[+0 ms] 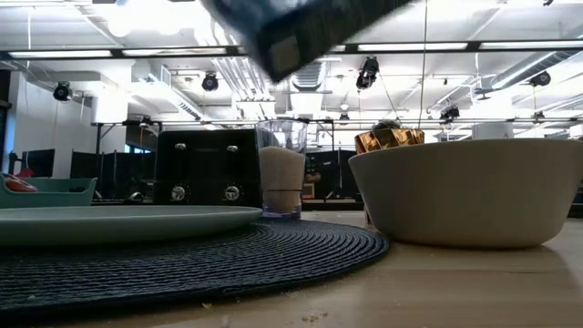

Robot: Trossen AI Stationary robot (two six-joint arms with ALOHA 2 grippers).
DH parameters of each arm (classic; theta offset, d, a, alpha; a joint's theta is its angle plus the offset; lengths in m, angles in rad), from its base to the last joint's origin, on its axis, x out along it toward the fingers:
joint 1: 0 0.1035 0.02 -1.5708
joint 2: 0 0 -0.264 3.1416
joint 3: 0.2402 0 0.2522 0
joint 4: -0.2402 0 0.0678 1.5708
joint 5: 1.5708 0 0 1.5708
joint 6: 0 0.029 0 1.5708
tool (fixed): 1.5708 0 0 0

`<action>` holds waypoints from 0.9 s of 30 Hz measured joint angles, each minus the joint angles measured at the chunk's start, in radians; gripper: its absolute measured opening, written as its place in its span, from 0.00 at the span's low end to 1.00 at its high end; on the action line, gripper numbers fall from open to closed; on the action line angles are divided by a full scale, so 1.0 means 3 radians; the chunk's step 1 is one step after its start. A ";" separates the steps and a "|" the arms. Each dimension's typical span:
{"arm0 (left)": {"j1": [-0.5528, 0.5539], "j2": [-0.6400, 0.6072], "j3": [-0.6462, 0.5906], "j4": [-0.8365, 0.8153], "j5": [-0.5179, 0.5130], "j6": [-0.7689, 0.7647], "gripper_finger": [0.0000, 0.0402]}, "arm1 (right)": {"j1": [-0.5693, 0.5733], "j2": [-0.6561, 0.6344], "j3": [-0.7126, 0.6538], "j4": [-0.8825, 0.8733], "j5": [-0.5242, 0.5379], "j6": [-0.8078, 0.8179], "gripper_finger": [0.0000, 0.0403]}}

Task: Arrange a breakfast setting
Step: Pour the cereal into the gray bowl

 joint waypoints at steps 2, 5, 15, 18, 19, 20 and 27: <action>-0.0026 0.0146 0.0028 -0.0086 0.0068 -0.0028 0.27 | 0.0000 -0.0041 0.0000 -0.0032 -0.0001 -0.0005 0.85; -0.0052 0.0312 0.0069 -0.0209 0.0193 -0.0124 0.26 | 0.0000 -0.0104 0.0000 -0.0091 -0.0010 -0.0027 0.85; -0.0094 0.0530 0.0265 -0.0789 0.0352 -0.0505 0.26 | 0.0000 -0.0222 0.0000 -0.0159 -0.0009 -0.0050 0.85; -0.0094 0.0574 0.0357 -0.0970 0.0405 -0.0565 0.26 | 0.0000 -0.0231 0.0000 -0.0160 -0.0007 -0.0075 0.85; -0.0094 0.0597 0.0379 -0.1015 0.0422 -0.0561 0.26 | 0.0000 -0.0231 0.0000 -0.0161 -0.0007 -0.0090 0.85; -0.0094 0.0625 0.0399 -0.1042 0.0445 -0.0551 0.26 | 0.0000 -0.0231 0.0000 -0.0161 -0.0006 -0.0103 0.85; -0.0088 0.0816 0.0571 -0.1289 0.0604 -0.0567 0.26 | 0.0000 -0.0230 0.0000 -0.0165 -0.0001 -0.0146 0.85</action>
